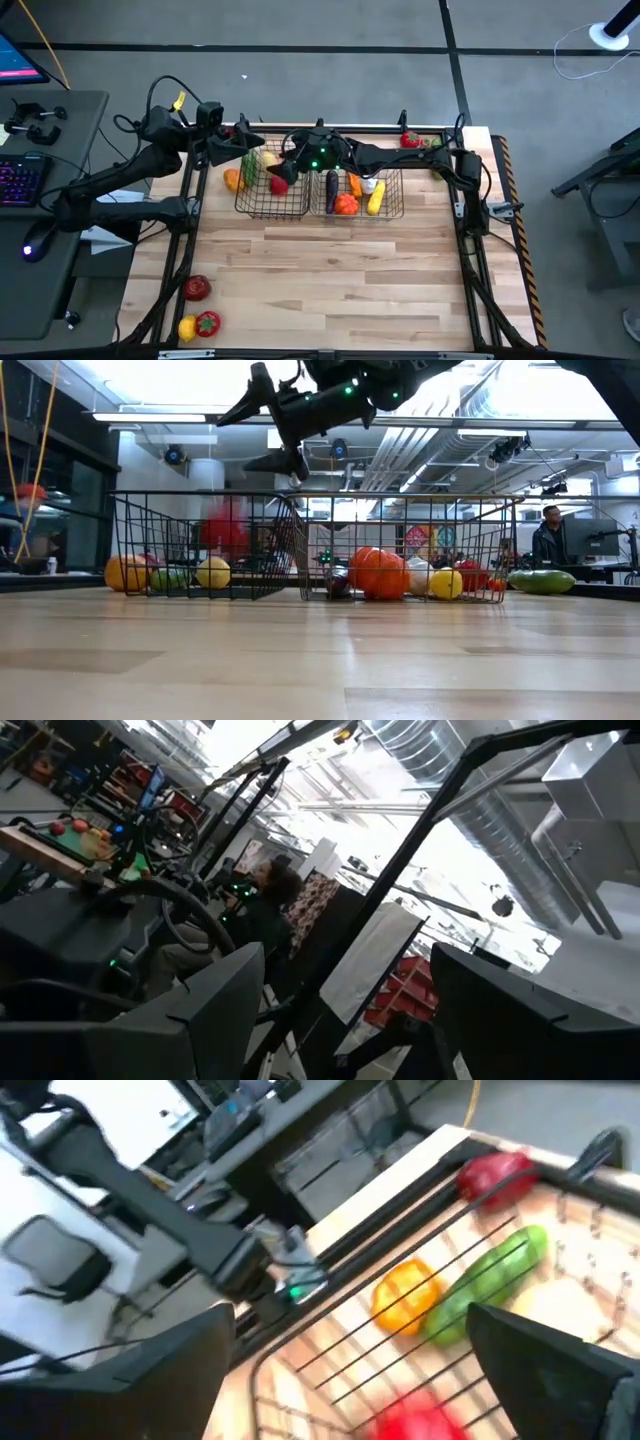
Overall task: Sort produce into baskets
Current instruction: Put the bottom right tomato into the left wire basket, then put the bottom red apple into the left wire basket
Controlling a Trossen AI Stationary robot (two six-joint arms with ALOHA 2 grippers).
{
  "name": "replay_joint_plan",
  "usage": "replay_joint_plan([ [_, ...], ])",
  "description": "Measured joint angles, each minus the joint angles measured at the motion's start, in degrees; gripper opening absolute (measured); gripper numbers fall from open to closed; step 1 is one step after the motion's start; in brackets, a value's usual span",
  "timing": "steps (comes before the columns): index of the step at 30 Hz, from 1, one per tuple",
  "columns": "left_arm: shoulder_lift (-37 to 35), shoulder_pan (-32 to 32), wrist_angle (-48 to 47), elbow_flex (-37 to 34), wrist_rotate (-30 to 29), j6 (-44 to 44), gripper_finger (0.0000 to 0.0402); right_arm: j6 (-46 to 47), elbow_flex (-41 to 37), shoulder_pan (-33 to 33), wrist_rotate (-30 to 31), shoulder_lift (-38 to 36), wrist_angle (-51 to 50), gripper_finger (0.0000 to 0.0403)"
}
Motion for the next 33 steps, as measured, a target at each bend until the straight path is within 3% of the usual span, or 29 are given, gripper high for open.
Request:
replay_joint_plan([
  [4, 0.0, -0.02, -0.01, 0.0, 1.62, 0.0, 0.0275, -1.51, 2.18, -1.41, 0.33, 0.0, -0.19, 0.0372],
  [9, -0.02, -0.04, -3.78, 0.04, 3.09, 1.24, 0.0275, -4.06, 5.96, -6.18, -10.58, -2.5, -6.98, 0.0371],
  [13, 1.19, -1.0, -15.08, 0.07, 1.84, 7.33, 0.0275, -6.65, 7.88, -9.62, -17.35, -6.96, -17.47, 0.0371],
  [16, 4.36, -3.34, -27.3, 0.09, -1.57, 12.56, 0.0275, -10.97, 8.3, -10.86, -16.99, -12.33, -27.28, 0.0371],
  [19, 9.59, -7.17, -36.54, 0.05, -5.91, 15.74, 0.0275, -15.91, 8.26, -10.85, -11.55, -18.91, -37.66, 0.0371],
  [26, 20.01, -19.99, -45.69, 0.02, -10.62, 13.28, 0.0275, -18.66, 8.26, -5.41, 11.31, -32.61, -60.2, 0.0371],
  [30, 21.72, -28.27, -54.4, 0.2, -15.26, 9.06, 0.0275, -16.18, 8.26, -0.56, 18.04, -38.49, -71.99, 0.0371],
  [33, 22.53, -34.54, -65.99, 3.12, -20.4, 5.05, 0.0275, -13.18, 8.22, 3.85, 22.64, -42.53, -79.75, 0.0371],
])
